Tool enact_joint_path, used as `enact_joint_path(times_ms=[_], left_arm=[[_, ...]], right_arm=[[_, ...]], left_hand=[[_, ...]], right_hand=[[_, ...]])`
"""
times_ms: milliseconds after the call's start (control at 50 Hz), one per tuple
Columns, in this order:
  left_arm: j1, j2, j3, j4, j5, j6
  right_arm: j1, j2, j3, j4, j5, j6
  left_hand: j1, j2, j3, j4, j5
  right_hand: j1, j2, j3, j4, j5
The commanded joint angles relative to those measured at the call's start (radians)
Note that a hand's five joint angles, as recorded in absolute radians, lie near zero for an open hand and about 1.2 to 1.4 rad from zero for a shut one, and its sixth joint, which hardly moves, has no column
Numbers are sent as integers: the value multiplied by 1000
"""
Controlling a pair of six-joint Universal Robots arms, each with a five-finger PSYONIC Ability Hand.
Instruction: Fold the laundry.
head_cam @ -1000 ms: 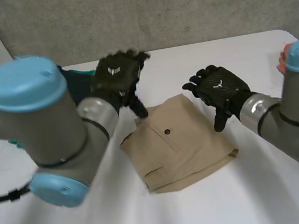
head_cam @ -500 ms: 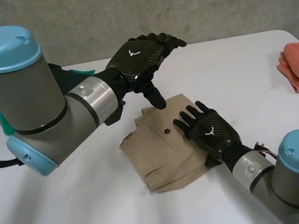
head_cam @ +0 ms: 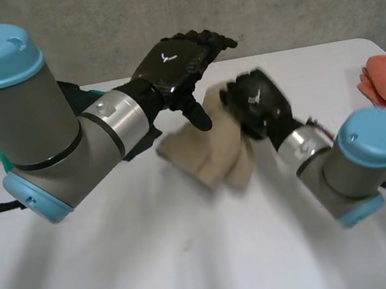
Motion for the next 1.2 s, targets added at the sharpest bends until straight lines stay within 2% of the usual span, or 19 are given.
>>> enact_joint_path(times_ms=[20, 120, 220, 280, 340, 440, 520, 580, 680, 700, 720, 740, 1020, 1060, 1080, 1140, 1200], left_arm=[[2, 50, 10, 49, -4, -9], [2, 82, 12, 63, -1, -29], [1, 92, 12, 64, -1, -33], [-5, 90, 6, 64, -1, -33], [-10, 90, -2, 64, -1, -35], [-18, 86, -10, 64, -2, -33], [-19, 81, -22, 64, -2, -33], [-19, 79, -30, 64, -2, -32], [-19, 78, -40, 66, -2, -32], [-19, 78, -40, 66, -2, -32], [-19, 78, -40, 66, -2, -32], [-21, 78, -40, 66, -2, -30], [-42, 92, -42, 64, -2, -35], [-44, 92, -42, 66, -2, -35], [-44, 93, -42, 66, -2, -35], [-44, 96, -39, 67, -1, -36], [-44, 110, -27, 74, -2, -36]], right_arm=[[-152, -40, -137, 39, 5, 140], [-317, -57, -278, 92, 3, 229], [-484, 2, -404, 119, -12, 292], [-589, 88, -497, 143, -21, 326], [-675, 195, -606, 186, -69, 349], [-758, 454, -816, 311, -197, 360], [-790, 596, -908, 388, -201, 354], [-808, 631, -928, 396, -196, 331], [-819, 604, -853, 399, -190, 237], [-821, 589, -835, 399, -188, 222], [-822, 546, -795, 399, -181, 199], [-824, 526, -775, 398, -173, 188], [-862, 176, -531, 433, -77, 114], [-870, 144, -528, 448, -31, 82], [-876, 109, -528, 458, 32, 33], [-868, 41, -525, 451, 148, -101], [-850, -19, -516, 406, 180, -204]], left_hand=[[19, -1, -4, 5, -15], [19, -1, -4, 5, -15], [19, -1, -4, 5, -15], [19, -1, -4, 5, -15], [19, -1, -4, 5, -15], [19, -1, -4, 5, -15], [19, -1, -4, 5, -15], [19, -1, -4, 5, -15], [19, -1, -4, 5, -15], [22, 2, -1, 8, -12], [22, 2, -1, 8, -12], [19, -1, -4, 5, -15], [22, 2, -1, 8, -12], [19, -1, -4, 5, -15], [19, -1, -4, 5, -15], [19, -1, -4, 5, -15], [19, -1, -4, 5, -15]], right_hand=[[440, 278, 278, 201, 335], [440, 278, 278, 201, 335], [440, 278, 278, 201, 335], [440, 278, 278, 201, 335], [440, 278, 278, 201, 335], [440, 278, 278, 201, 335], [440, 278, 278, 201, 335], [440, 278, 278, 201, 335], [440, 278, 278, 201, 335], [205, 43, 44, -33, 100], [-675, -837, -836, -913, -780], [-782, -944, -943, -1020, -887], [-782, -944, -943, -1020, -887], [-782, -944, -943, -1020, -887], [-782, -944, -943, -1020, -887], [-782, -944, -943, -1020, -887], [-782, -944, -943, -1020, -887]])
